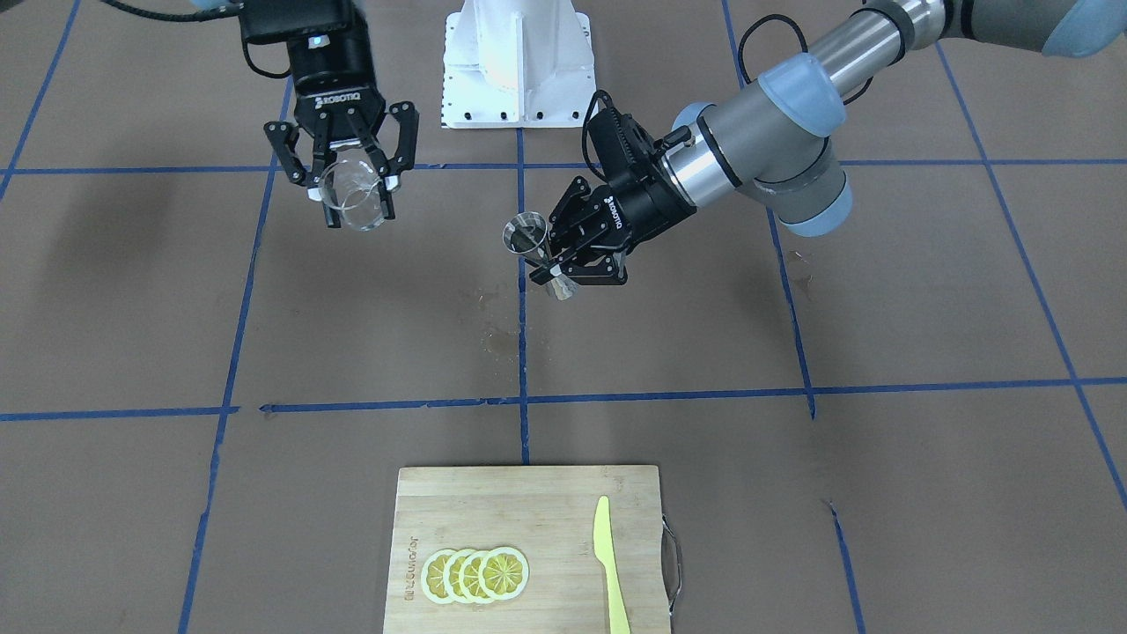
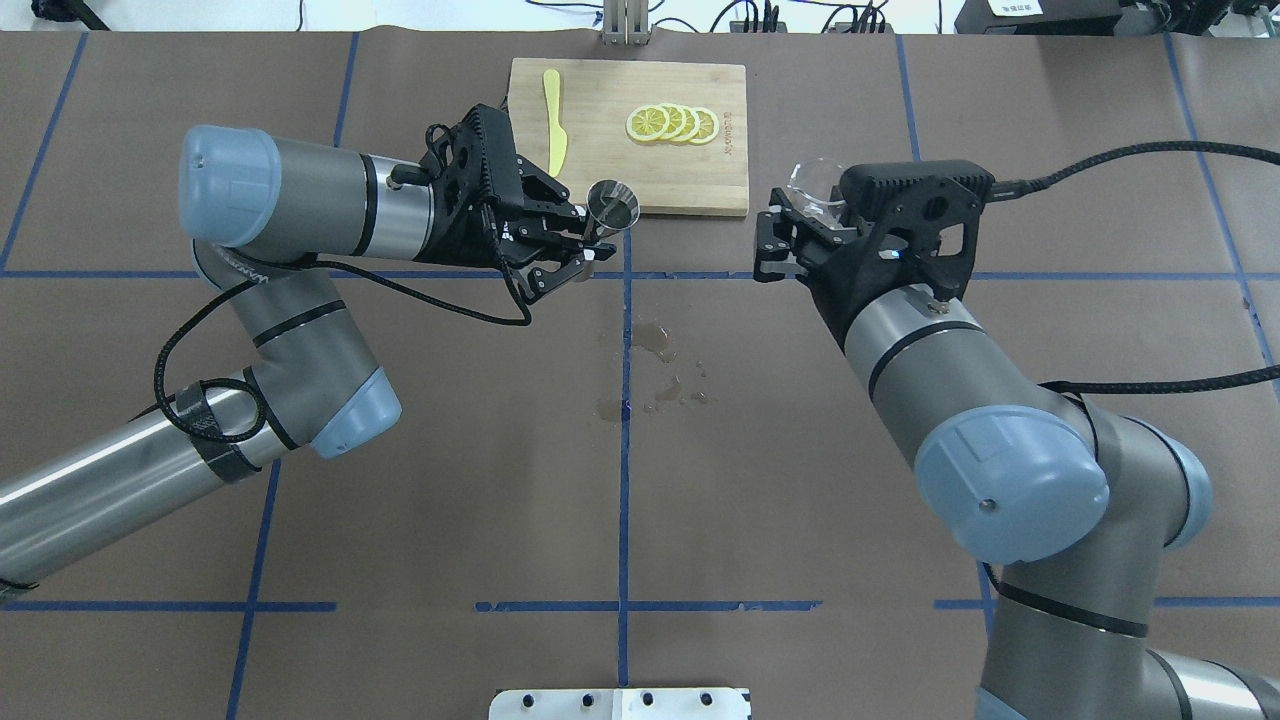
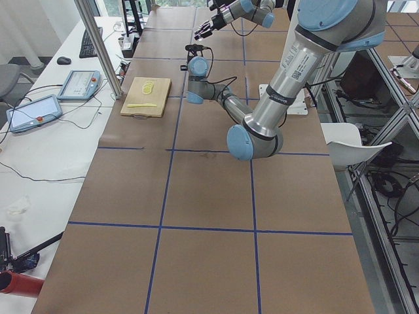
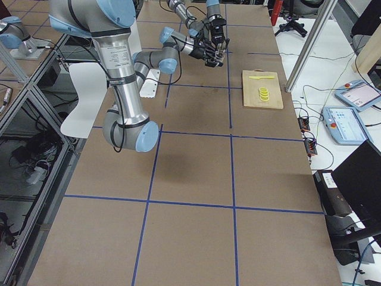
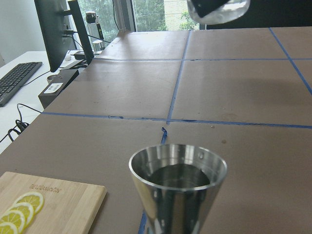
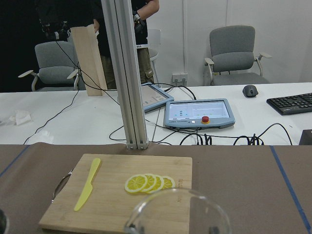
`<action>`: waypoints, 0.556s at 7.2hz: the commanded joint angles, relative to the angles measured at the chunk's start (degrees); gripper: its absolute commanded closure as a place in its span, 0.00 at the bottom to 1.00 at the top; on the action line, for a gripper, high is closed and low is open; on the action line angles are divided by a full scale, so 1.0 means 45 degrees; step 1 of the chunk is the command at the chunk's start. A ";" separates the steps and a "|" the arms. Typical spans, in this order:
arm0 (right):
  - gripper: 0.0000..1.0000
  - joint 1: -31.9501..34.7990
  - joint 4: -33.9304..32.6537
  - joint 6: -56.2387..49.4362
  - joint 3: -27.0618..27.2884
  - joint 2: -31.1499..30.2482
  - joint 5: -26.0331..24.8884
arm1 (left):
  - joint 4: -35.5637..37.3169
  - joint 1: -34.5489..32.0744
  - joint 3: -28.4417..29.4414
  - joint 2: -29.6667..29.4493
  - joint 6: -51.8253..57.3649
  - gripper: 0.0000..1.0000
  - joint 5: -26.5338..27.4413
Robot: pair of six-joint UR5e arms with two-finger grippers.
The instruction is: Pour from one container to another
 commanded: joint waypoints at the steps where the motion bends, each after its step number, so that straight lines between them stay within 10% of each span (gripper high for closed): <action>1: 1.00 -0.0006 0.3595 0.0178 -0.0751 -0.3315 -0.0680 | -0.0002 0.0019 0.0000 0.0000 0.0000 1.00 0.0001; 4: 1.00 -0.0958 0.7692 0.0371 -0.4440 -0.4010 -0.2689 | -0.0002 0.0019 0.0000 0.0000 0.0000 1.00 0.0001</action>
